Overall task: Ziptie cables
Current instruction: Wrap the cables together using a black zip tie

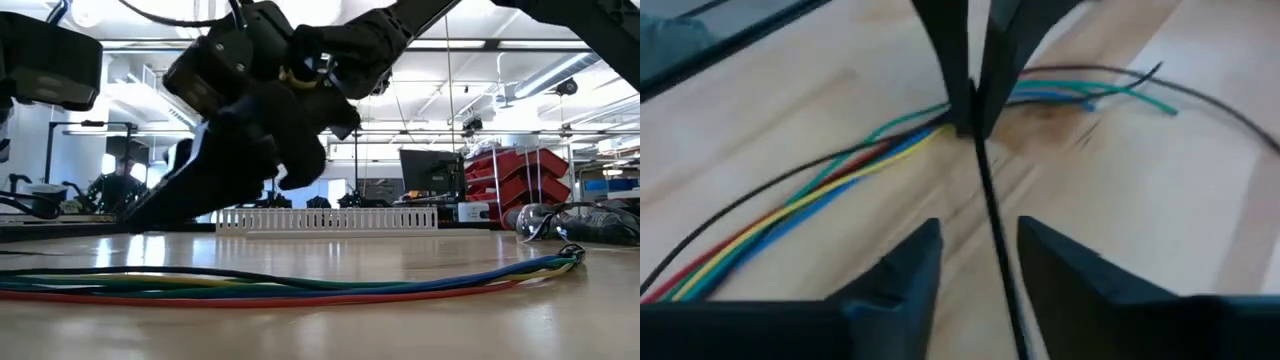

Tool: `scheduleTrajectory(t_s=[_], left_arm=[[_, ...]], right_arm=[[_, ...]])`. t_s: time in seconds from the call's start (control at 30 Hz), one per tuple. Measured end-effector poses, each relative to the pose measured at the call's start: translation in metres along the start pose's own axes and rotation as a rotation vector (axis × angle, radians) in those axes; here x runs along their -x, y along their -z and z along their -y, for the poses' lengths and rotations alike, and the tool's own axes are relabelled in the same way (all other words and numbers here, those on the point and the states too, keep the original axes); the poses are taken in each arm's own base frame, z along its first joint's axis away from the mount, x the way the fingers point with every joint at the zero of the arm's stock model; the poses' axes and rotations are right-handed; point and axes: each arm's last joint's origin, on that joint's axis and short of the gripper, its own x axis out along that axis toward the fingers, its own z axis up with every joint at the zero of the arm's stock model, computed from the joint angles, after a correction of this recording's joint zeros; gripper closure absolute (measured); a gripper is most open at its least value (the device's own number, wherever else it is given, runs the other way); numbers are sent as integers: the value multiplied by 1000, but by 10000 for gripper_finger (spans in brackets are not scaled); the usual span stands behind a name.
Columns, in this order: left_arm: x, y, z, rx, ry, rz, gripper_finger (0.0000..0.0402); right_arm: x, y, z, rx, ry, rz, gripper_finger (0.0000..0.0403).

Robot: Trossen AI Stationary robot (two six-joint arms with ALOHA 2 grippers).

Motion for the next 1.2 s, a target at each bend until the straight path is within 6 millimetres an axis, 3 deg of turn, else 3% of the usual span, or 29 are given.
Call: scheduleTrajectory(t_s=[0.17, 0.37, 0.6, 0.83, 1.2], left_arm=[[0, -1, 0, -17, -3, 30, 393], [-1, -3, 0, -28, -5, 53, 393], [-1, -4, 0, -23, -8, 55, 393], [-2, -6, 0, -17, -5, 55, 393], [-1, -7, 1, -34, 0, 56, 393]], right_arm=[[-4, -7, 1, 45, 65, 65, 222], [-18, 2, -3, 42, 62, 82, 223], [-25, 4, -7, 35, 58, 102, 265], [-36, 17, -8, 30, 54, 96, 315], [-37, 19, -7, 9, 89, 79, 386]])
